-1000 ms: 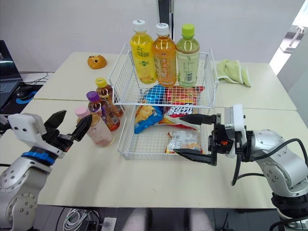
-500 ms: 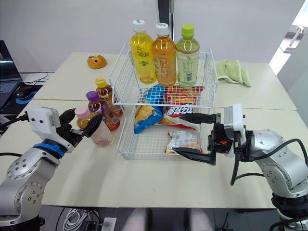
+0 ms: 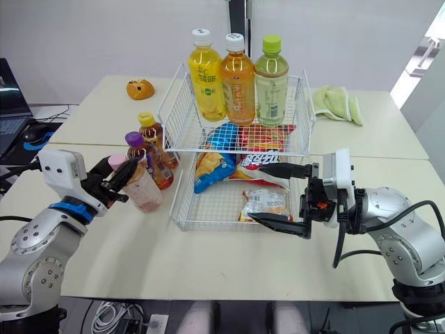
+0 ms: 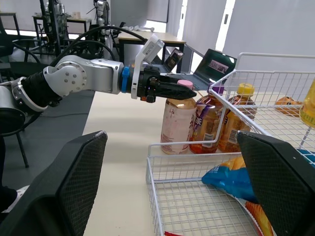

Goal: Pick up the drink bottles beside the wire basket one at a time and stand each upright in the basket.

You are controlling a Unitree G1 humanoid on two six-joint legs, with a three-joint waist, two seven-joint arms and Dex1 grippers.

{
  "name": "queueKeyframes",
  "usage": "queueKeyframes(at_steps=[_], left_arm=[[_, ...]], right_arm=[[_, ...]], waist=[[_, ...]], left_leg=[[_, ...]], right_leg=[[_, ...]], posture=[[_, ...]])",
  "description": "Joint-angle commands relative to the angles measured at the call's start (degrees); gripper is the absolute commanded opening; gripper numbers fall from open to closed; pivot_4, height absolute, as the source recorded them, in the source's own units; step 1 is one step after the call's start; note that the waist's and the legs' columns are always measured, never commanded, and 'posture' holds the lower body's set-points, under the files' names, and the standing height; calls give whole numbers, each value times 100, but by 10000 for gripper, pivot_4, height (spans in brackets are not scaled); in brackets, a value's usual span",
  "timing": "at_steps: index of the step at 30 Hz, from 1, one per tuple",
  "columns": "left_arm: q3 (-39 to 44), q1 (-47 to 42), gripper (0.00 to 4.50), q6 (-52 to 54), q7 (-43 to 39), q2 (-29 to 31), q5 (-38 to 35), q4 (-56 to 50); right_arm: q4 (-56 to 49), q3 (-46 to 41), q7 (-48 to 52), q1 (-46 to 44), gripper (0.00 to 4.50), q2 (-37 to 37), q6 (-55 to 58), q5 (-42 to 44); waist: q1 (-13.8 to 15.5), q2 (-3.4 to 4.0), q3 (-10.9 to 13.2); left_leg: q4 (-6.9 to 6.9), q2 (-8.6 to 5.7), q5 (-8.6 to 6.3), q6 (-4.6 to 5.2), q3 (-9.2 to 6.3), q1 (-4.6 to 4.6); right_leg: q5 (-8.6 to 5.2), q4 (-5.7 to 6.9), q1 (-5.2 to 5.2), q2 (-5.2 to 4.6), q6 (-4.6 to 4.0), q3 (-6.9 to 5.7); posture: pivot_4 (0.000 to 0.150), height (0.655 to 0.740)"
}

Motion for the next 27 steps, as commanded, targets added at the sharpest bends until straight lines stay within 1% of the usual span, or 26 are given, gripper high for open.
queueKeyframes(at_steps=[1, 5, 10, 12, 16, 19, 20, 23, 27], left_arm=[[-2, -5, 13745, -3, 4, -17, -1, -162], [82, 72, 13745, 2, -24, 13, -11, -226], [714, 144, 13744, 9, -455, 495, -286, -287], [1078, 105, 13744, 124, -736, 758, -674, -256], [1831, 44, 13744, 675, -1509, 1542, -1679, -93], [2304, -135, 13744, 1269, -1873, 2139, -2597, 108], [2456, -185, 13744, 1466, -1946, 2312, -2891, 176], [2820, -436, 13744, 2083, -2048, 2891, -3799, 504], [2849, -910, 13744, 2625, -2140, 3616, -4514, 1053]], right_arm=[[-133, -153, -27, -100, 45000, -27, -7, 103], [-117, -128, -13, -123, 45000, -13, -11, 96], [-92, -98, 0, -202, 45000, 33, -2, 139], [-60, -74, 23, -234, 45000, 60, -13, 135], [41, 12, 99, -332, 45000, 150, -59, 86], [113, 43, 151, -400, 45000, 209, -72, 51], [124, 43, 158, -414, 45000, 219, -71, 48], [159, 27, 171, -449, 45000, 234, -69, 48], [109, -57, 114, -423, 45000, 230, -52, 90]], waist=[[2, 0, 0], [2, 0, 0], [-7, 0, 1], [-9, 2, 2], [-12, 4, 5], [0, 5, 6], [0, 5, 6], [-3, 6, 7], [-11, 9, 9]], left_leg=[[0, 0, 0, 0, 0, 0], [0, 0, 0, 0, 0, 0], [-2, 2, 0, 0, -1, -1], [-4, 4, 0, 0, -2, -3], [-6, 5, 0, 0, -4, -6], [-7, 4, 0, 0, -4, -6], [-7, 4, 0, 0, -5, -7], [-7, 4, 0, 0, -4, -9], [-12, 5, 0, 0, -4, -8]], right_leg=[[0, 0, 0, 0, 0, -1], [0, 0, 0, 0, 0, 0], [0, -1, -3, 1, 0, -1], [-1, -1, -7, 3, 0, -2], [-2, -4, -9, 4, -2, -5], [-6, -9, -8, 2, 6, -7], [-14, -11, -6, 2, 19, -9], [-14, -17, -6, 0, 22, -8], [-14, -18, -7, 0, 23, -8]], posture=[[1500, 7400], [1500, 7400], [1500, 7400], [1500, 7400], [1500, 7400], [1500, 7400], [1500, 7400], [1500, 7400], [1500, 7400]])
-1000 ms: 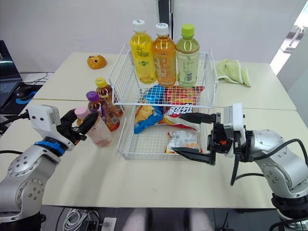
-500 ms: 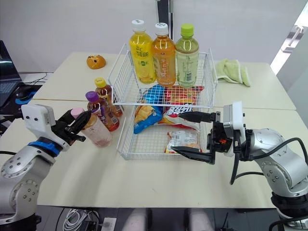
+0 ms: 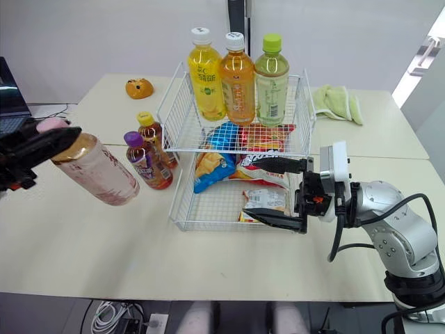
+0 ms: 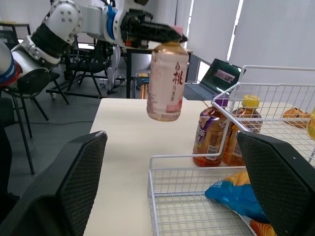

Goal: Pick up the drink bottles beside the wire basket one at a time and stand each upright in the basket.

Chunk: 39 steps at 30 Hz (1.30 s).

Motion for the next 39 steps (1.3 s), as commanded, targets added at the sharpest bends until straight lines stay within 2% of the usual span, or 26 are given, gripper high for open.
queueKeyframes(at_steps=[1, 4, 7, 10, 13, 22, 27, 32, 39], left_arm=[[230, -505, 13744, 318, -117, 594, -698, 412], [-305, -1244, 13744, 484, -243, 1114, -1269, 878], [-1051, -2120, 13744, 477, -336, 1350, -1614, 1191], [-1984, -3251, 13744, 447, -388, 1200, -1787, 1403], [-2806, -4266, 13744, 515, -594, 761, -1579, 1494], [-4414, -6259, 13744, -169, -1647, -1029, 466, 2099], [-5117, -6981, 13744, -1196, -2327, -1970, 1974, 2927], [-5414, -7376, 13744, -1826, -2664, -2585, 3000, 3657], [-5439, -7212, 13744, -2222, -2708, -3351, 3688, 3855]], right_arm=[[-162, -198, -60, -64, 45000, -17, -42, 105], [-234, -272, -102, -12, 45000, -70, -13, 137], [-295, -356, -166, 54, 45000, -110, 3, 151], [-396, -473, -308, 170, 45000, -145, 8, 141], [-608, -662, -525, 380, 45000, -190, 63, 188], [-1239, -1300, -1348, 1065, 45000, -354, 203, 334], [-1598, -1590, -1812, 1428, 45000, -420, 246, 325], [-1824, -1682, -2171, 1622, 45000, -443, 299, 329], [-1899, -1632, -2383, 1699, 45000, -482, 309, 291]], waist=[[-3, 1, 1], [3, 3, 3], [13, 4, 3], [8, 5, 4], [19, 5, 4], [4, 6, 5], [-9, 8, 6], [-17, 10, 7], [-25, 11, 8]], left_leg=[[-1, 0, 0, 0, 0, 0], [-3, 0, 0, 0, 0, 0], [-3, -3, 0, 0, 1, -3], [-4, -4, 0, 0, 6, -1], [-3, -4, 0, 0, 4, -3], [2, -7, 0, 0, 7, -9], [1, -7, 0, 0, 8, -7], [4, -8, 0, 1, 10, -9], [4, -8, 0, 1, 10, -16]], right_leg=[[0, 1, 0, 0, 0, 0], [-1, 1, -2, 1, 1, -1], [0, -4, 0, 0, 4, -1], [1, -6, 0, -1, 6, 4], [1, -4, 1, 1, 6, 0], [1, -3, -1, 3, 8, 7], [1, -3, -2, 7, 8, 9], [1, -3, -2, 7, 9, 12], [-2, -6, -4, 7, 13, 12]], posture=[[1500, 7400], [1500, 7400], [1500, 7400], [1500, 7400], [1500, 7400], [1500, 7400], [1500, 7400], [1500, 7400], [1500, 7400]])
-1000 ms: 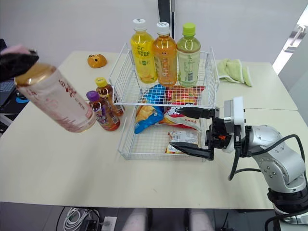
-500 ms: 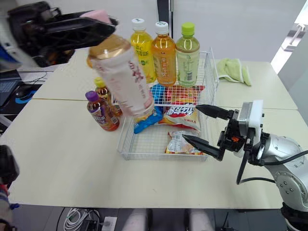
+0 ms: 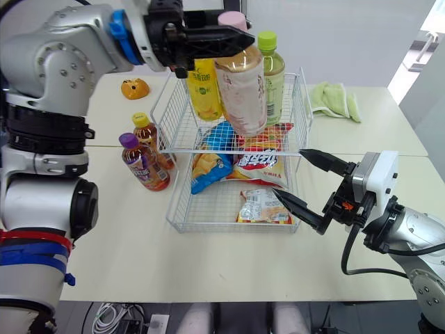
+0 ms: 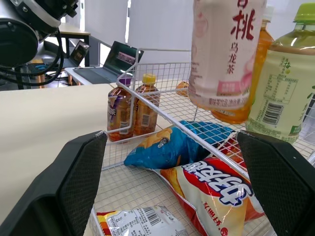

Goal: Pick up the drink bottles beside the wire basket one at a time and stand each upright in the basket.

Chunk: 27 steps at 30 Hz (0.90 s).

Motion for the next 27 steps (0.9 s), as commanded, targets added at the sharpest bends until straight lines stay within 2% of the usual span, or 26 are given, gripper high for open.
queueKeyframes(at_steps=[1, 11, 22, 24, 27], left_arm=[[169, -73, 13744, -391, 29, -262, 242, -145], [193, 123, 13744, -657, 109, -765, 868, -30], [200, 382, 13744, -638, 232, -1067, 1073, -62], [192, 426, 20944, -685, 224, -1090, 1097, -105], [222, 457, 29165, -678, 250, -1124, 1091, -128]], right_arm=[[-195, -122, -113, 41, 45000, -77, -20, 40], [-192, -147, -209, 101, 45000, -122, -53, 74], [-241, -175, -270, 113, 45000, -173, -43, 181], [-253, -190, -244, 168, 45000, -189, -44, 198], [-195, -195, -203, 164, 45000, -219, -63, 194]], waist=[[4, 0, 0], [-2, 1, 0], [-3, 2, 0], [0, 2, 0], [0, 2, 0]], left_leg=[[1, -1, 0, 0, 0, -1], [2, -3, 0, 0, 0, 0], [3, -3, 0, 0, -1, 1], [5, -3, 0, 0, -1, 1], [7, -4, 0, 0, -1, 1]], right_leg=[[0, -1, 0, -1, 1, 0], [-1, 1, 0, -1, 2, 1], [-1, 3, 1, -1, 1, 1], [-1, 4, 2, -2, 1, 1], [0, 4, 3, -2, 3, 2]], posture=[[1500, 7400], [1500, 7400], [1500, 7400], [1500, 7400], [1500, 7400]])
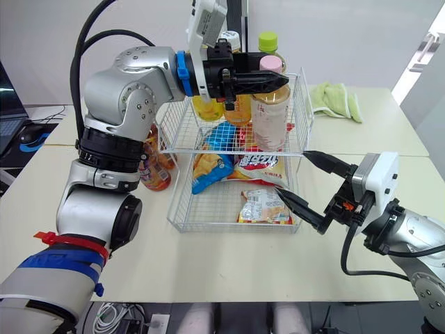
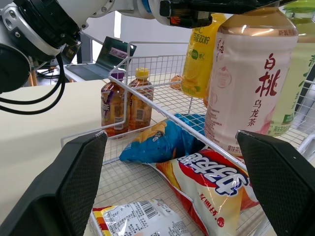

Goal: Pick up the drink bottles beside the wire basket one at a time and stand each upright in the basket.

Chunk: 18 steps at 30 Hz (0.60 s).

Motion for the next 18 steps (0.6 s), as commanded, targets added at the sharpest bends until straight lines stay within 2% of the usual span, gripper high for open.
queueKeyframes(at_steps=[1, 5, 12, 18], left_arm=[[184, -69, 32455, -84, 24, -39, -14, -250], [301, -130, 44709, -15, 23, 5, -82, -283], [746, -404, 44709, 277, 38, 292, -315, -397], [1323, -259, 44709, 821, 40, 862, -781, -888]], right_arm=[[-135, -178, 19, -54, 45000, -89, -66, 84], [-84, -105, 38, -115, 45000, -81, -74, 65], [83, 10, 185, -301, 45000, -84, -99, 28], [280, 229, 475, -609, 45000, -73, -100, 39]], waist=[[-1, 0, 0], [-1, 0, 0], [-6, 0, 0], [-20, 1, 0]], left_leg=[[0, 0, 0, 0, 0, 0], [0, 0, 0, 0, 0, 0], [1, 0, 0, 0, 0, 2], [1, 1, 0, 0, -1, 4]], right_leg=[[0, 1, 0, 0, 0, 0], [0, 1, 0, 0, 0, 0], [0, 3, 0, 0, 0, 0], [0, 7, 0, 0, 0, 0]], posture=[[1500, 7400], [1500, 7400], [1500, 7400], [1500, 7400]])
